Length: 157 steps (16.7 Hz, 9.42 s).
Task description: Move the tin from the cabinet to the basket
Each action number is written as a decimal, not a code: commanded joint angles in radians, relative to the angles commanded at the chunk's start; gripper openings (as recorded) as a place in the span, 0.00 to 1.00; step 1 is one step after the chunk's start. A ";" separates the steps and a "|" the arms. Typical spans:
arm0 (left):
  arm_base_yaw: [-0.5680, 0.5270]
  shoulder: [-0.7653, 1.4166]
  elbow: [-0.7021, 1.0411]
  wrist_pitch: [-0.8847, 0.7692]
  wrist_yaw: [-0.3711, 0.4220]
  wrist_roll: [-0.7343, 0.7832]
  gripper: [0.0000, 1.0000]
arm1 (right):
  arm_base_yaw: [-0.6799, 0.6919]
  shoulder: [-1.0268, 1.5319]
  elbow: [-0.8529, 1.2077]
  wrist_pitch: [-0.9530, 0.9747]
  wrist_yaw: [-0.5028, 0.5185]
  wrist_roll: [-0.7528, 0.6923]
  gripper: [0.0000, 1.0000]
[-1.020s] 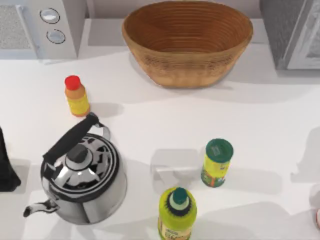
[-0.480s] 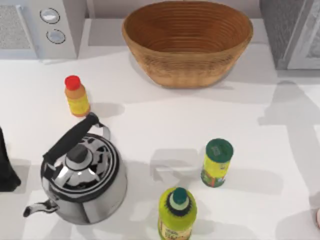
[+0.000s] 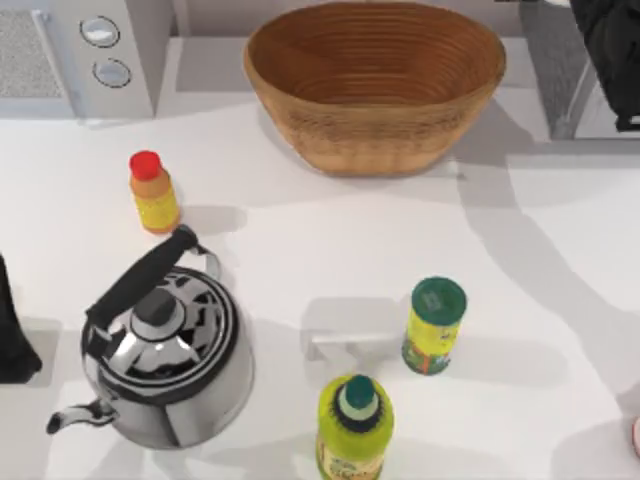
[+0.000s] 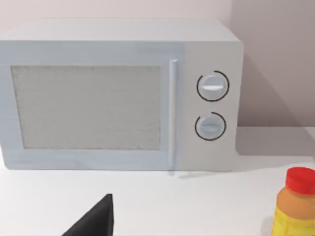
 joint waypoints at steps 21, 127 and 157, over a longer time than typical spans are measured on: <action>0.000 0.000 0.000 0.000 0.000 0.000 1.00 | 0.152 0.612 0.444 0.163 0.161 0.005 0.00; 0.000 0.000 0.000 0.000 0.000 0.000 1.00 | -1.333 -0.098 -0.724 0.657 -1.340 0.015 1.00; 0.000 0.000 0.000 0.000 0.000 0.000 1.00 | -1.520 -0.118 0.421 -0.543 -1.522 0.013 1.00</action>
